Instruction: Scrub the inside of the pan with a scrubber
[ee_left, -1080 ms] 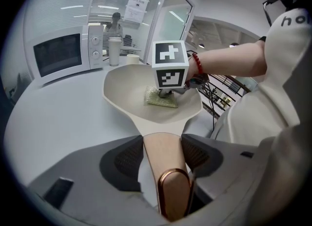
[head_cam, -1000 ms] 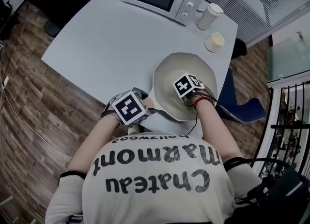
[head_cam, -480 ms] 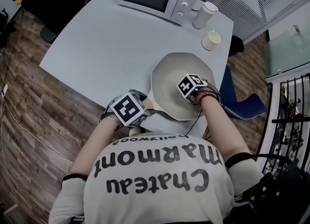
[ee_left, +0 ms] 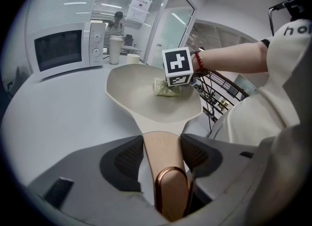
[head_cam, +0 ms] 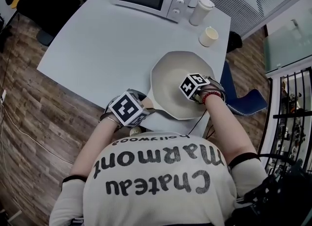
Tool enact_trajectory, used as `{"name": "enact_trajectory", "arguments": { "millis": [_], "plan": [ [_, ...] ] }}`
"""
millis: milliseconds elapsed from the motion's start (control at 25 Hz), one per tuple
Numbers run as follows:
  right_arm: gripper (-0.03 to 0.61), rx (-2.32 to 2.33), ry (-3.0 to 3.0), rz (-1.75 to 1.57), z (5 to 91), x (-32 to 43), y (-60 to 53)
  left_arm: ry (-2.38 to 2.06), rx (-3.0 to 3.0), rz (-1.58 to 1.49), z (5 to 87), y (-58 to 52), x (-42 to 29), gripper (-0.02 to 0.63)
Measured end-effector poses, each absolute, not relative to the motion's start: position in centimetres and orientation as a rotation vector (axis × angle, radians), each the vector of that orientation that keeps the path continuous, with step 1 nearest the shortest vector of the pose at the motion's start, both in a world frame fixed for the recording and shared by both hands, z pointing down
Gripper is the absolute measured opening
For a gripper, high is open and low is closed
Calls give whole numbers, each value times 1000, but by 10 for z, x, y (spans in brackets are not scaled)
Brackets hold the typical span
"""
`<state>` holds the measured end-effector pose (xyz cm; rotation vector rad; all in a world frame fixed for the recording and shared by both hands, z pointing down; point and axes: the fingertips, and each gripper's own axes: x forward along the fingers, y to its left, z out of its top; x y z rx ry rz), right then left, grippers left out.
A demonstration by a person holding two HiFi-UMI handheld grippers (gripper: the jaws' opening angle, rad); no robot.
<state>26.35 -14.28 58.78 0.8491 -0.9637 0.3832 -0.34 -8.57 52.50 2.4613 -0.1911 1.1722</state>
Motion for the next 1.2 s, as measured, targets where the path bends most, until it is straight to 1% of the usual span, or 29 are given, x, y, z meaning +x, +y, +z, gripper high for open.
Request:
{"name": "enact_trajectory", "arguments": {
  "millis": [320,840,1200],
  "plan": [
    [66,878,-952,324,557,280,-151,-197,2461,1163,524,-83,-5,232],
    [67,941,-1026,269,528,284,-159,-201,2444,1166,525,-80,-8,236],
    [67,1048,-1121,365,511,295,-161,-206,2439,1188,525,-80,-7,236]
  ]
}}
